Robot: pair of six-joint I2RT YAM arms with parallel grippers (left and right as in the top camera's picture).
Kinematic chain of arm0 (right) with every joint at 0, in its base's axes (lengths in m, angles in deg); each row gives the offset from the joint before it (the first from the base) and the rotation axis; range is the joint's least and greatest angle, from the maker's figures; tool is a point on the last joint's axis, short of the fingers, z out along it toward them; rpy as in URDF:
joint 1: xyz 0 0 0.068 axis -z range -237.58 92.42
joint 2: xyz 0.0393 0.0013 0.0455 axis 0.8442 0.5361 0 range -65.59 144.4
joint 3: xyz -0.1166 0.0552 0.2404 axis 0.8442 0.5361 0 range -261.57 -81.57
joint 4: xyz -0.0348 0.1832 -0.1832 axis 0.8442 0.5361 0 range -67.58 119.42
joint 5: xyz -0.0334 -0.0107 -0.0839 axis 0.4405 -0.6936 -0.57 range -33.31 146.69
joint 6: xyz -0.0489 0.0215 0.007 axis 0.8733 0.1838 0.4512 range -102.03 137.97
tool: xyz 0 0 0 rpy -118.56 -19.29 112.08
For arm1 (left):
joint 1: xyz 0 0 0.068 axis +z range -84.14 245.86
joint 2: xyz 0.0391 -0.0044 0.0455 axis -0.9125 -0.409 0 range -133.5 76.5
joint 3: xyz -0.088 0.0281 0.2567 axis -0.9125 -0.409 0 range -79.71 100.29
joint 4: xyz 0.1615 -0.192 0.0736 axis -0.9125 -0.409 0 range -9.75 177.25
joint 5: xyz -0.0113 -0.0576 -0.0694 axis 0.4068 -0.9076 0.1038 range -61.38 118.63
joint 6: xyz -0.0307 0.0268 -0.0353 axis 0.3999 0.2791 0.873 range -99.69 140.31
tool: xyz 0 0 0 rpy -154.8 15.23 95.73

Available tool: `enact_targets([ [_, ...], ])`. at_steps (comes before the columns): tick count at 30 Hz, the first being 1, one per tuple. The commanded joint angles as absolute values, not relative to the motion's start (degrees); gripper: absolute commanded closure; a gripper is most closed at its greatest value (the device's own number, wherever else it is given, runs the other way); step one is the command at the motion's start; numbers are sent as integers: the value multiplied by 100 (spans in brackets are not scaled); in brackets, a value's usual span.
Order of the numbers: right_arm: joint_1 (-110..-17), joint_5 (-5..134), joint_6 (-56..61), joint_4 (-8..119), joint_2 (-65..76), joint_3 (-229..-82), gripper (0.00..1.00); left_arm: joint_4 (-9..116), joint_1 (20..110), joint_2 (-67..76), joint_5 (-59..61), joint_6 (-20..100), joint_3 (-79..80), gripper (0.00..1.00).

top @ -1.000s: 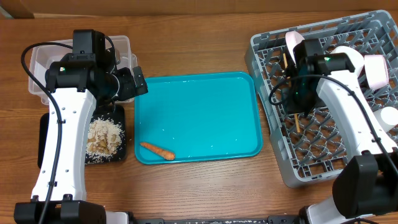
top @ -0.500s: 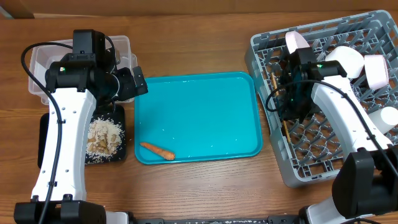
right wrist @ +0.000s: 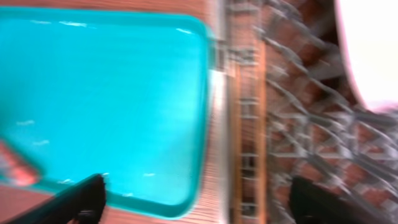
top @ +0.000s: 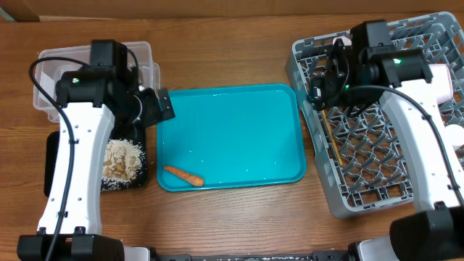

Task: Sort waste into correct bins and load items into the dishwasher
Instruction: 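Move the left gripper over the carrot and grasp it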

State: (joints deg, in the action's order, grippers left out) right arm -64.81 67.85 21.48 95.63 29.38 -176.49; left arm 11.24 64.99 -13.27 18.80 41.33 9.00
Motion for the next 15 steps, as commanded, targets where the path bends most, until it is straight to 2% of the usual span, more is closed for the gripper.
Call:
enact_targets([
  [1, -6502, 7810, 2141, 9576, 2840, -17690, 0, 914, 6252, -1321, 1963, 4955, 697, 0],
  [9, -6502, 7819, 2137, 9585, 2844, -17640, 0, 1281, 5442, -1321, 1978, 6172, -724, 0],
  [15, -6502, 7821, 2137, 9624, 2844, -17640, 0, 1900, 5227, -1321, 1976, 6828, -1675, 0],
])
